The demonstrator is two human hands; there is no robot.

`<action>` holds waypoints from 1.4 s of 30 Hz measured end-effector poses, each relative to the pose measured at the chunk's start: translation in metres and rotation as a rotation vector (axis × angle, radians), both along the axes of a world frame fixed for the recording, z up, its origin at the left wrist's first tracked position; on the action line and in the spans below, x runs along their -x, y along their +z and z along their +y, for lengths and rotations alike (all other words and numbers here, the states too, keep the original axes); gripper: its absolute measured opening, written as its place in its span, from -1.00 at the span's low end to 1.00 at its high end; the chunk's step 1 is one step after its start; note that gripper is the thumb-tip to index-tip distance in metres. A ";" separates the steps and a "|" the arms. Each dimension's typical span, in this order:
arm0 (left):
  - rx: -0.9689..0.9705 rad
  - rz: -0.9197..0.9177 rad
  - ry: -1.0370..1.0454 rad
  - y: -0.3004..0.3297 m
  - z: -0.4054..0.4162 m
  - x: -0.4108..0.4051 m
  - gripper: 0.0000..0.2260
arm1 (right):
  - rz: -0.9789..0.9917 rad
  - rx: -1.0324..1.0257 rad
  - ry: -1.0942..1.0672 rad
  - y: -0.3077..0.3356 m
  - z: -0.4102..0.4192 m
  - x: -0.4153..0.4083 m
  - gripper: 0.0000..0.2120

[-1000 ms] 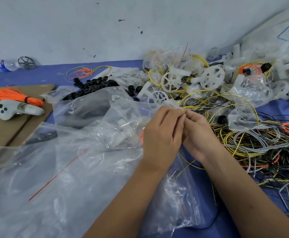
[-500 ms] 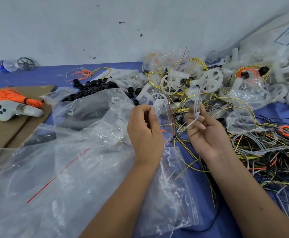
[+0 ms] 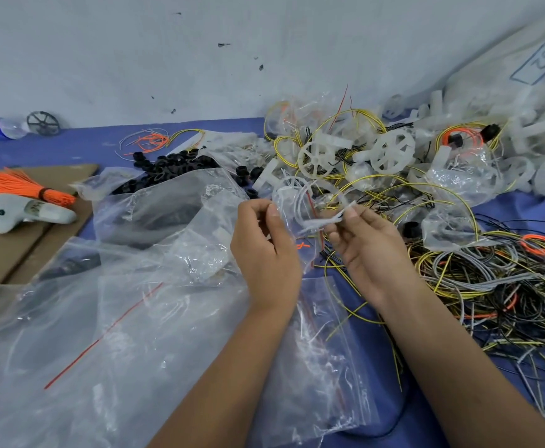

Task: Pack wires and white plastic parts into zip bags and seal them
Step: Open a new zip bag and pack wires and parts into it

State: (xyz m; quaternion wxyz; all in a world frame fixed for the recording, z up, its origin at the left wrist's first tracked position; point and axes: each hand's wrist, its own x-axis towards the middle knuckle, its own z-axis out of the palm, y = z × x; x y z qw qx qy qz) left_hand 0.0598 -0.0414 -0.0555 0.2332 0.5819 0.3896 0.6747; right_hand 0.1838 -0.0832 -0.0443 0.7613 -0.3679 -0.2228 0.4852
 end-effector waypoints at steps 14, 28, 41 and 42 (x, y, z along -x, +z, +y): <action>-0.186 0.259 -0.076 0.005 -0.011 -0.002 -0.93 | -1.058 0.072 -0.058 0.001 -0.009 0.011 -0.87; -0.310 0.432 -0.196 0.006 -0.025 -0.008 -0.90 | -0.928 0.051 -0.127 -0.008 0.011 0.019 -0.57; -0.096 0.328 -0.047 0.002 -0.014 -0.005 -0.94 | -1.111 -0.036 0.295 -0.006 0.003 0.019 -0.64; -0.091 0.303 -0.032 0.002 -0.013 -0.004 -0.94 | -1.097 -0.027 0.310 -0.005 0.003 0.020 -0.61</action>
